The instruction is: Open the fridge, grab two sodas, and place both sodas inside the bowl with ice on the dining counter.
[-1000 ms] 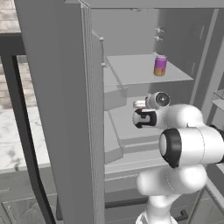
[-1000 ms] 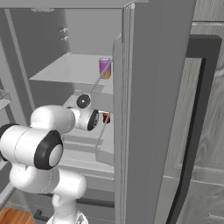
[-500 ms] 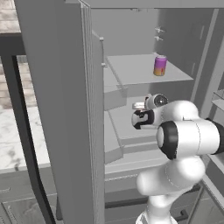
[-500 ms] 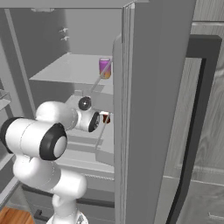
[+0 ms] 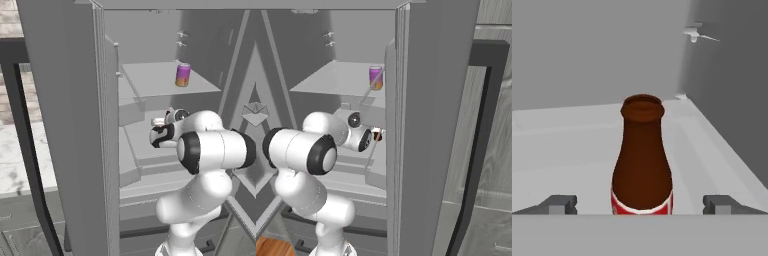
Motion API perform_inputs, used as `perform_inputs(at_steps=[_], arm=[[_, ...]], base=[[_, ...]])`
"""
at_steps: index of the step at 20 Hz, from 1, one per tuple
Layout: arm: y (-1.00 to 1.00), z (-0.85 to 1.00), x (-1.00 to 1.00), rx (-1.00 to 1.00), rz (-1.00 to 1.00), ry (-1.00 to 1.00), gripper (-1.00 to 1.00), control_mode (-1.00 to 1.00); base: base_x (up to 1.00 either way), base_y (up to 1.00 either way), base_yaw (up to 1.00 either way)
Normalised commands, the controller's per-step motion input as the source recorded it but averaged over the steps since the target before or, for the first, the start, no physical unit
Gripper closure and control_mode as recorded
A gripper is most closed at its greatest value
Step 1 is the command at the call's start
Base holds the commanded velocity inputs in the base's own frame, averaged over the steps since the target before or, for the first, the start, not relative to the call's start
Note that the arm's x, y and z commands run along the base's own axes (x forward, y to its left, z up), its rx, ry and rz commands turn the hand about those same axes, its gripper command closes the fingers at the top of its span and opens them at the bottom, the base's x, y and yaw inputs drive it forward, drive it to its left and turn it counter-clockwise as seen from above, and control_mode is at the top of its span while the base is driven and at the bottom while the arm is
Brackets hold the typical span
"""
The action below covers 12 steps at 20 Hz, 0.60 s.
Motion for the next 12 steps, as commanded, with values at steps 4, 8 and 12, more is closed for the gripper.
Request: perform_inputs(at_steps=[4,8,12], arm=[[-0.05,-0.10,0.04,0.00,0.00,0.00,-1.00,-1.00],[-0.03,-0.13,0.06,0.00,0.00,0.00,-1.00,-1.00],[0.00,-0.12,0.12,0.00,0.00,0.00,-1.00,-1.00]], base=[[0.00,0.00,0.00],[0.00,0.00,0.00],[0.00,0.00,0.00]])
